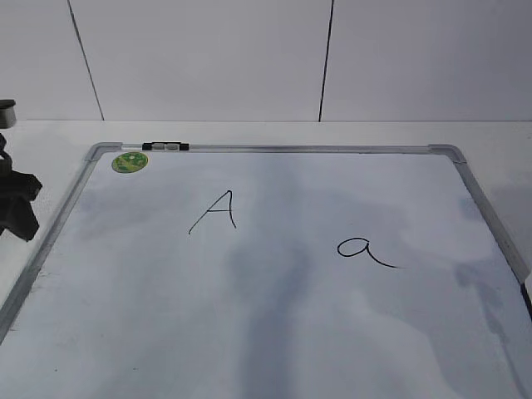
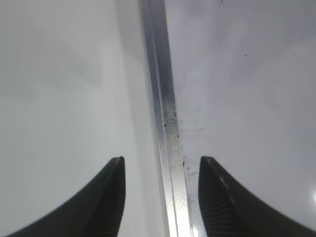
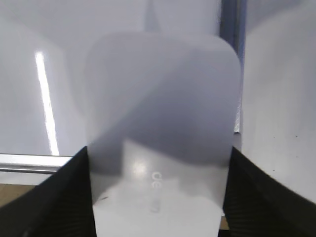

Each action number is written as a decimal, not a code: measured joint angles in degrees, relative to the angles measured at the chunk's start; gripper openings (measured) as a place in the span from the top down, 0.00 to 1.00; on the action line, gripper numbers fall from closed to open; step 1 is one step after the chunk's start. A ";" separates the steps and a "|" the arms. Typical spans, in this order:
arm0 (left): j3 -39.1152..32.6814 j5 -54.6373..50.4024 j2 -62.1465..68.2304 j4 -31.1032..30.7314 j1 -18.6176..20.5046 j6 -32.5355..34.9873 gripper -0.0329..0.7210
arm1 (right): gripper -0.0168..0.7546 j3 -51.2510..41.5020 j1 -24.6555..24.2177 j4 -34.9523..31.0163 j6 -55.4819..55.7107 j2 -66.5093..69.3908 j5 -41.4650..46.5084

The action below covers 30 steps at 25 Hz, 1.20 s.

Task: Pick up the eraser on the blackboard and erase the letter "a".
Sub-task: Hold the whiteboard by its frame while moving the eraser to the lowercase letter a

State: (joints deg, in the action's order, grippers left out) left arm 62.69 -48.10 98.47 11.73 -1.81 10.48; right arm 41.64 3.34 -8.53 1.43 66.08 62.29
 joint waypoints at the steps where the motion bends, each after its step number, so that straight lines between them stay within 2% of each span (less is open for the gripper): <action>1: 0.24 0.00 0.97 0.00 0.00 0.00 0.48 | 0.24 0.00 0.00 0.00 0.00 0.00 0.00; 19: 0.57 1.76 8.56 0.12 0.00 0.00 0.66 | 0.24 0.00 0.00 -0.07 0.00 0.00 -0.09; 27: 0.70 1.76 8.56 0.79 0.00 0.00 0.88 | 0.24 0.00 0.00 -0.07 0.00 0.00 -0.47; 30: 0.70 1.76 8.56 1.27 0.00 -0.44 0.92 | 0.24 0.00 0.00 -0.07 0.00 0.00 -1.31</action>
State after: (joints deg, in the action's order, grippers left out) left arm 63.40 -46.34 107.03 13.01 -1.81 10.04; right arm 41.64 3.34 -8.60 1.43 66.08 60.98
